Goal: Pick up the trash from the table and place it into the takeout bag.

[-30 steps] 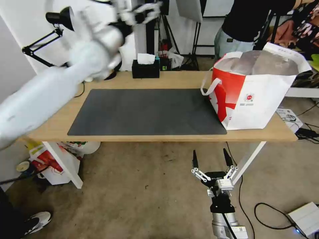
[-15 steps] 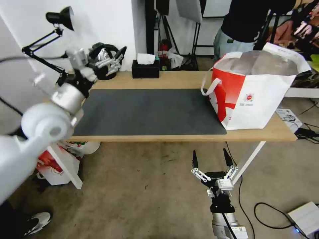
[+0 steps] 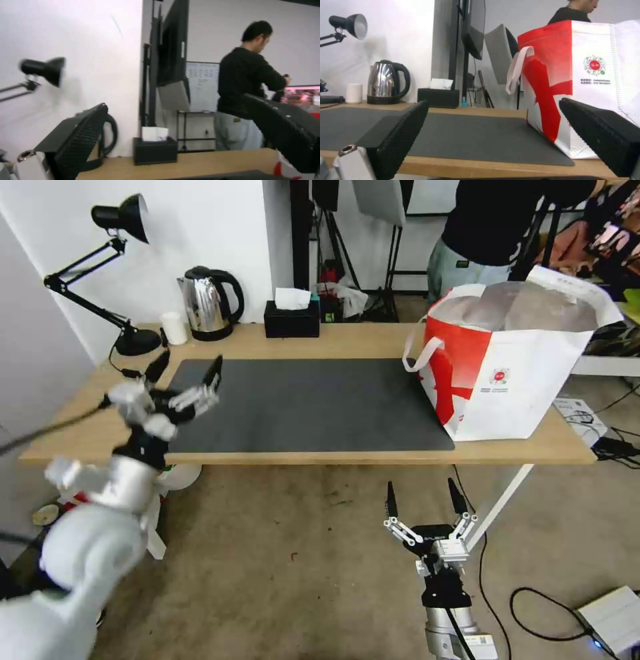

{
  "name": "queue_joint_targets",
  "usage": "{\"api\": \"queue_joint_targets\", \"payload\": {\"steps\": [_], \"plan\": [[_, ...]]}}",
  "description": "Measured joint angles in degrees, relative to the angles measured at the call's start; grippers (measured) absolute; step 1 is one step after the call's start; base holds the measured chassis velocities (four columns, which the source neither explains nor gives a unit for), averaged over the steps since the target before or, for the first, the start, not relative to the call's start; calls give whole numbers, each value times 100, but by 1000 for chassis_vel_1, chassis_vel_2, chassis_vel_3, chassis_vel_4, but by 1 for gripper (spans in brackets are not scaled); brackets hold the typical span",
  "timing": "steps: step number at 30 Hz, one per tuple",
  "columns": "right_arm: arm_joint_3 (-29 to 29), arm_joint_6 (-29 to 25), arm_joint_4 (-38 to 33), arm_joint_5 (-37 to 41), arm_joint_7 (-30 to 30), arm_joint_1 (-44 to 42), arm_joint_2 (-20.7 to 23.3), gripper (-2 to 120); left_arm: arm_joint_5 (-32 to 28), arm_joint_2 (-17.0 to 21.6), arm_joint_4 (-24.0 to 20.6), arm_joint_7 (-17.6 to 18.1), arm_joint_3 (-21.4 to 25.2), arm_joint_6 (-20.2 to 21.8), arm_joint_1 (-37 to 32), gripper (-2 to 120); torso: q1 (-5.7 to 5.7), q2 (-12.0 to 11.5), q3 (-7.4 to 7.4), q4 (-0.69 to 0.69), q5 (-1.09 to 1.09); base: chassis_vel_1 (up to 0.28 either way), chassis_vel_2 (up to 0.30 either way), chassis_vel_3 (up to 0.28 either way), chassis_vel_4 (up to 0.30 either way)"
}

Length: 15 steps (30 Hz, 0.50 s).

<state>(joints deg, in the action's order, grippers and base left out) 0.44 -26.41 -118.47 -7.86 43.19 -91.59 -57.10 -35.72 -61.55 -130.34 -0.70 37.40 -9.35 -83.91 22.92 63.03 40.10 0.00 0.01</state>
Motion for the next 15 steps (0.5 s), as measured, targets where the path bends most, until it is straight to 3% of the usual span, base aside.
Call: {"api": "queue_joint_targets", "payload": {"steps": [7,12,15], "plan": [[0,0,0,0,0,0,0,100,270,-406,-406,-118,422,-154,-523,100,-1,0,0,-1,0,0,0,0,0],[0,0,0,0,0,0,0,100,618,-573,-417,-178,404,-305,-651,100,0,0,0,-1,0,0,0,0,0],[0,0,0,0,0,0,0,100,1085,-898,-405,-186,253,-530,-780,100,-1,0,1,-1,0,0,0,0,0]]}}
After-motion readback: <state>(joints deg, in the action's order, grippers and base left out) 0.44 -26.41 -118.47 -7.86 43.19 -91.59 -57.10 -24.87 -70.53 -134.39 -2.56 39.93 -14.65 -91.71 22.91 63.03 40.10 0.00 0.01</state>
